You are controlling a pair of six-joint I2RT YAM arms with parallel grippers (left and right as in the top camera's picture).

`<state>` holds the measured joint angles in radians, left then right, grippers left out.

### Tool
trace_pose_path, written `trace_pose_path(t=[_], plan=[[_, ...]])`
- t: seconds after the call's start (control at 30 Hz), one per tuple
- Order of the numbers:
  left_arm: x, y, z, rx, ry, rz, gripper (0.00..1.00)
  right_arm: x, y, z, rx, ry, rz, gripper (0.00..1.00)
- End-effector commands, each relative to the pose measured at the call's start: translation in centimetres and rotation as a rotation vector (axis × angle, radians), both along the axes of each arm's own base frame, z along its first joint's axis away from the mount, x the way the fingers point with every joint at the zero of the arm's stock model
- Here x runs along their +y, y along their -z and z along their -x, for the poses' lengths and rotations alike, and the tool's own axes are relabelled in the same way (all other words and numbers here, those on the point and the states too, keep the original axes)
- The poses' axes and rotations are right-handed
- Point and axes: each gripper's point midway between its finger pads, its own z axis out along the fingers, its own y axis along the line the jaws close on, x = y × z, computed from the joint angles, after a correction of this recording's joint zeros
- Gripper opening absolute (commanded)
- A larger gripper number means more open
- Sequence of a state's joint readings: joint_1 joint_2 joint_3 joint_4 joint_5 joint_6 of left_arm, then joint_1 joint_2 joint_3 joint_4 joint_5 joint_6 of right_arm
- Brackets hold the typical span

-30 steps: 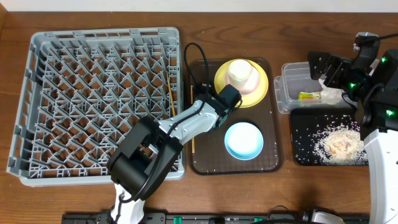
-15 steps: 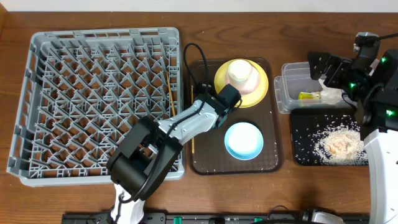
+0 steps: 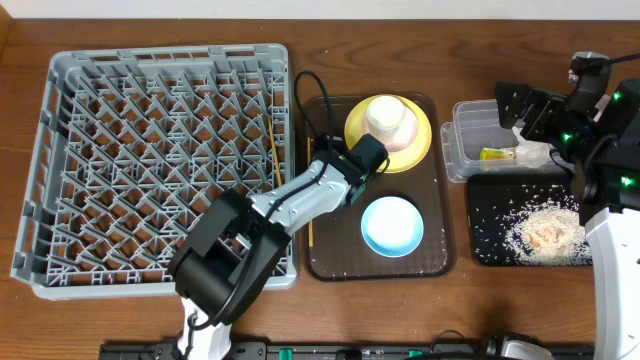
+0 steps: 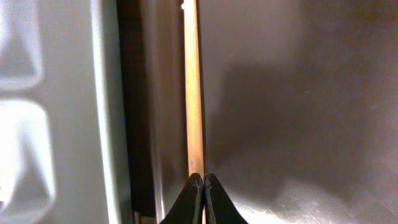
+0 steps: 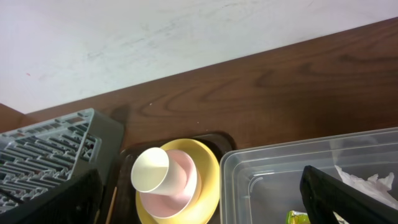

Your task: Sort waste into correct bins and load items into the dishwasher rack

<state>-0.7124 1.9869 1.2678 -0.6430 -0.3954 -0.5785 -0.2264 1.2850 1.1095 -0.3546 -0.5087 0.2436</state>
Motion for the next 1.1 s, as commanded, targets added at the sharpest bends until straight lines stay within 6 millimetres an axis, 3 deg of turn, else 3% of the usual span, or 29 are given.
trace_pose_path(t=[0.0, 0.37, 1.07], plan=[[0.1, -1.8, -0.5, -0.041, 0.013, 0.006, 0.06, -0.1, -0.1, 0.1, -0.006, -0.011, 0.008, 0.99], [0.5, -1.9, -0.6, -0.050, 0.008, -0.016, 0.11, -0.1, -0.1, 0.1, -0.006, -0.011, 0.008, 0.99], [1.2, -0.2, 0.1, -0.047, 0.008, -0.020, 0.06, -0.1, -0.1, 0.1, -0.006, -0.011, 0.008, 0.99]])
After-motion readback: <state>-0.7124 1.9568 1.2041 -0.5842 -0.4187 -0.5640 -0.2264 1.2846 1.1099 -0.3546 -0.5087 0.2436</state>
